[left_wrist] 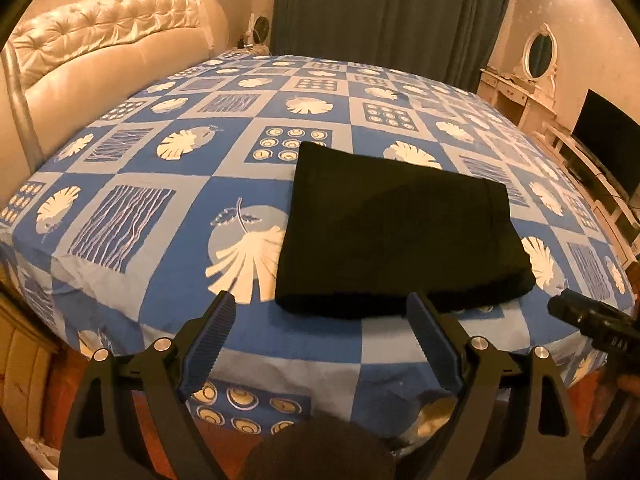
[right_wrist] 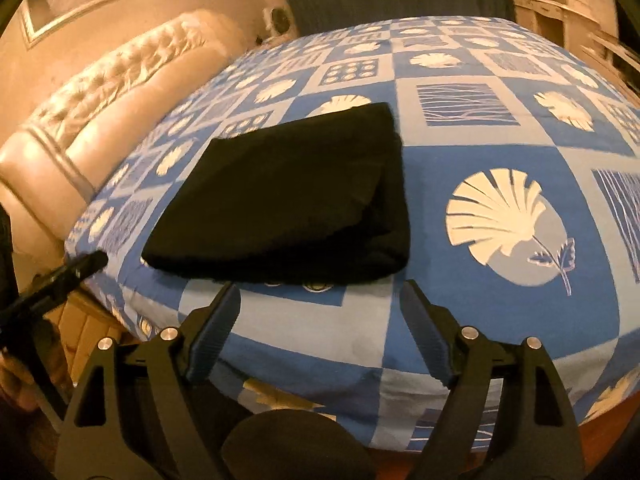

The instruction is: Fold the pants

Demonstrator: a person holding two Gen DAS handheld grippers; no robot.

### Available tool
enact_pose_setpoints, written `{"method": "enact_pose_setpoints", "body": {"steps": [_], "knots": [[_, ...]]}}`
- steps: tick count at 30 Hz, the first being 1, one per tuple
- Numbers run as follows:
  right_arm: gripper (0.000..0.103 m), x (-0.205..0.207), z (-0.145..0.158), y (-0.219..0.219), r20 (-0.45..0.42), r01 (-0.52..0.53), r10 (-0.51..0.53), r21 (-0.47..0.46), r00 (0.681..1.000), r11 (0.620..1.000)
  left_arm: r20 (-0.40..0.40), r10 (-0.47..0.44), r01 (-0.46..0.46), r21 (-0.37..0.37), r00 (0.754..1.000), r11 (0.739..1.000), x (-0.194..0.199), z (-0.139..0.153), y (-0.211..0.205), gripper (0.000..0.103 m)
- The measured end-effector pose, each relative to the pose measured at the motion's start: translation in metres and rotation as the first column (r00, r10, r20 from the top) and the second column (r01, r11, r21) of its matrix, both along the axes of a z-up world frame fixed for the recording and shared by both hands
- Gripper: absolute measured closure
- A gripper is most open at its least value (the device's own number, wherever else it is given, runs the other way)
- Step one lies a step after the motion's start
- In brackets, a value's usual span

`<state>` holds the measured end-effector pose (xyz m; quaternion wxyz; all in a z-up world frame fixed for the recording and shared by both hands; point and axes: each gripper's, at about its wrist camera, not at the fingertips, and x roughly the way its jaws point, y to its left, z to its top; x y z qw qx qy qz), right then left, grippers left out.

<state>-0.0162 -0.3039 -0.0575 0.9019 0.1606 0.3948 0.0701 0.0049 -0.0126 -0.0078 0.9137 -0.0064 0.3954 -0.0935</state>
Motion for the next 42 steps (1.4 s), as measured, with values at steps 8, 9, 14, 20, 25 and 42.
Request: {"method": "enact_pose_setpoints", "body": {"steps": [8, 9, 14, 20, 25, 42], "knots": [[0.021, 0.004, -0.017, 0.005, -0.051, -0.007, 0.007, -0.010, 0.999, 1.000, -0.005, 0.052, -0.052, -0.016, 0.999, 0.999, 0.002, -0.013, -0.004, 0.017], [0.021, 0.003, -0.016, 0.006, -0.047, -0.010, 0.010, -0.012, 0.999, 1.000, -0.007, 0.063, -0.063, -0.019, 0.998, 0.998, 0.003, -0.014, -0.003, 0.017], [0.021, 0.002, -0.010, 0.010, -0.027, -0.018, 0.017, -0.022, 0.999, 1.000, -0.031, 0.062, -0.062, 0.021, 0.998, 0.998, 0.003, -0.021, -0.009, 0.017], [0.020, 0.001, -0.001, 0.002, -0.001, 0.005, -0.005, -0.025, 1.000, 1.000, -0.009, 0.044, -0.043, 0.047, 0.999, 0.998, 0.002, -0.018, -0.012, 0.017], [0.019, 0.002, 0.001, -0.002, 0.006, 0.018, -0.018, -0.020, 1.000, 1.000, 0.024, 0.051, -0.052, 0.052, 0.998, 0.997, 0.000, -0.012, -0.012, 0.017], [0.019, 0.003, -0.006, 0.007, -0.015, -0.028, 0.027, -0.035, 1.000, 0.999, 0.050, 0.065, -0.068, 0.053, 0.997, 0.996, 0.001, -0.006, -0.011, 0.017]]}}
